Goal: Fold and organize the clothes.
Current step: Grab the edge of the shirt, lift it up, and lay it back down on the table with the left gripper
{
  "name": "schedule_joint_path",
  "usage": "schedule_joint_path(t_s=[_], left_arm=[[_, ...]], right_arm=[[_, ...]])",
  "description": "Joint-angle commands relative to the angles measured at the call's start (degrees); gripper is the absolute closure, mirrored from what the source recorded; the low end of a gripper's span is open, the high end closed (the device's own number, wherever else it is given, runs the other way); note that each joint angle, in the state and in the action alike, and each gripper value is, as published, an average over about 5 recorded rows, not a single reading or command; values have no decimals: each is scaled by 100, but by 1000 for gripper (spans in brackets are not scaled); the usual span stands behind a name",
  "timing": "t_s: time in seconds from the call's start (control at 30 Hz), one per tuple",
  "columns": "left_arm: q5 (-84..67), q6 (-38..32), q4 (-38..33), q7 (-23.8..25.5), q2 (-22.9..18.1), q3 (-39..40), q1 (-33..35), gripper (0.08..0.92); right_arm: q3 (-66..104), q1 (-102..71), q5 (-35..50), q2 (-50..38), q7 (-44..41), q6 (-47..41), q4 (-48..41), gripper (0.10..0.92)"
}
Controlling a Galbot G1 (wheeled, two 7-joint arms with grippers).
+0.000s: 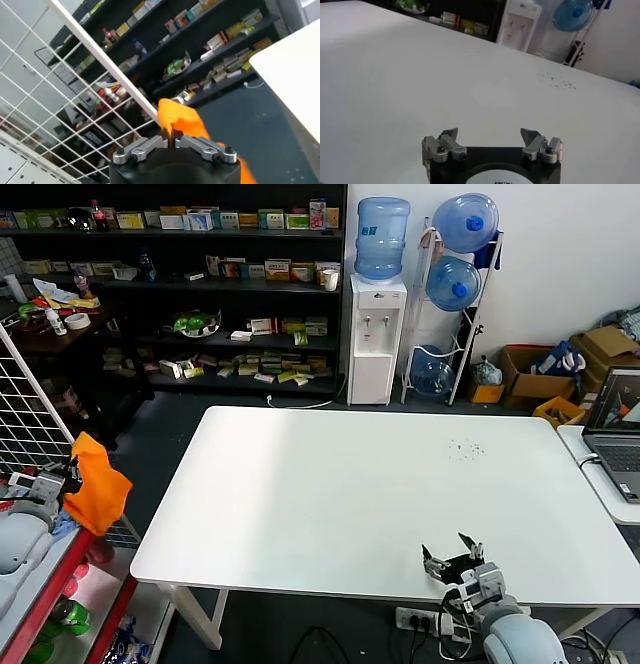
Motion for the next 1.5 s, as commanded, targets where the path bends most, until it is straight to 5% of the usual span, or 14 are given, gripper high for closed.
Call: schedule_joint_path(t_s=[0.03,0.4,0.7,1.13,1.37,1.5], left_arm=[[169,144,-741,-165,-472,394,128,872],[-435,643,-2057,-501,-1550,942,131,872],[-769,794,-2282,-871,-2510,1356,225,872],[-282,432,-1037,-1101,-4888,2199,-165,872],[-156,185,-393,-1244,-5901,2606,-416,872],[-38,-89,46,-1269,-6151,2684,-486,872]], right_arm=[[19,-71,-38,32,3,2,41,203],[122,-221,-144,62,9,-21,84,203],[163,-217,-180,93,9,-13,45,203],[384,-407,-208,35,13,60,46,203],[485,-426,-198,32,28,72,21,203],[530,-430,-191,29,35,95,-25,203]])
